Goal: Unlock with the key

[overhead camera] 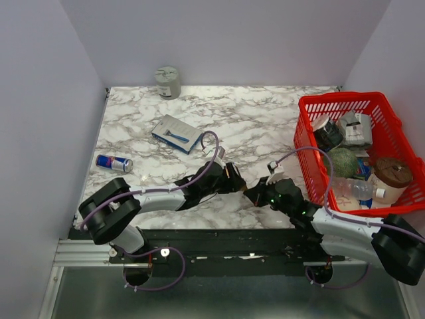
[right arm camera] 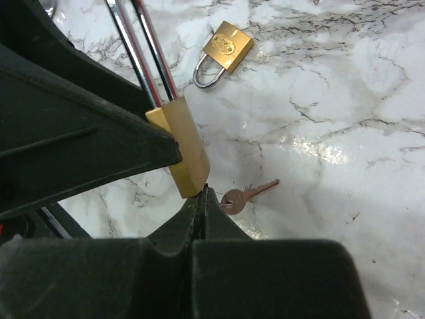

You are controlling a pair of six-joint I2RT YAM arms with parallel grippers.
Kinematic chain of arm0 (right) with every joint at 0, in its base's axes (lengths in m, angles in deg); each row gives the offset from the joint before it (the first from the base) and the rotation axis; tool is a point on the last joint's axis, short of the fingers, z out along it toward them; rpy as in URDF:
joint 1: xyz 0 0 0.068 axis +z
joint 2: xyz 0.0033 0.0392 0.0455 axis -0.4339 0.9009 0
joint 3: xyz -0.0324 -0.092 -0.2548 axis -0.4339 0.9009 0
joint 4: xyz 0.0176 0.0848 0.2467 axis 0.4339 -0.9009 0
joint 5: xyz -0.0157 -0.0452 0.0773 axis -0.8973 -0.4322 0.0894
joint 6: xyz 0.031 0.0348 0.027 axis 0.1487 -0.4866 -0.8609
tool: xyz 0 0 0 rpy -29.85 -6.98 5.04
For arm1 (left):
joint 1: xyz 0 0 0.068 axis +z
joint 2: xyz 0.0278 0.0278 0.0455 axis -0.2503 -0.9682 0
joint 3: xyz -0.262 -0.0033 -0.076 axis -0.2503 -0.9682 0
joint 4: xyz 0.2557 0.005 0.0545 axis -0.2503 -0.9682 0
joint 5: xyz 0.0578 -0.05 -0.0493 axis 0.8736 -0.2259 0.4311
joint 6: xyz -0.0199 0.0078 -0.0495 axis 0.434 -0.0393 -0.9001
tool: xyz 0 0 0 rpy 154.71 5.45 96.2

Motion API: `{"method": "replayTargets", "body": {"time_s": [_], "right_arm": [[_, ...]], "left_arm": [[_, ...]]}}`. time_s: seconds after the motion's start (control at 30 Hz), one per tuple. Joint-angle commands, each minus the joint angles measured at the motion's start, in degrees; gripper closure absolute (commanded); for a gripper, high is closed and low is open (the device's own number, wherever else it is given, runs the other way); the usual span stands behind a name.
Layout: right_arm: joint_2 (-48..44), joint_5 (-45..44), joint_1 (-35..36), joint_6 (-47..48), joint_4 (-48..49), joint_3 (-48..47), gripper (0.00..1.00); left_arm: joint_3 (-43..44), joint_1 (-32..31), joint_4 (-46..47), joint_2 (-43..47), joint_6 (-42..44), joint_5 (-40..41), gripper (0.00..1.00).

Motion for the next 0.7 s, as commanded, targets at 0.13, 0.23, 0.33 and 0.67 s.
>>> {"method": "replayTargets", "body": {"time_s": [0.13, 0.23, 0.33, 0.67], "right_arm": [[5.17, -6.97, 3.02, 2.60, 6.30, -3.10, 0.89], [6.14, -7.41, 3.81, 2.42, 6.65, -3.01, 0.80], [6.23, -7.76, 4.43, 2.33, 6.56, -3.19, 0.73], [7.02, -8.37, 6.88, 1.45, 5.77, -2.57, 0.55]], "left_arm": [[-1.11, 0.75, 6.67, -2.09, -2.81, -7.48, 1.00], [-1.37, 0.75, 7.03, -2.53, -3.07, -7.48, 1.00], [-1.37, 0.75, 6.59, -2.53, -2.90, -6.96, 1.00], [-1.11, 0.84, 5.27, -1.92, -2.20, -5.81, 1.00]]}}
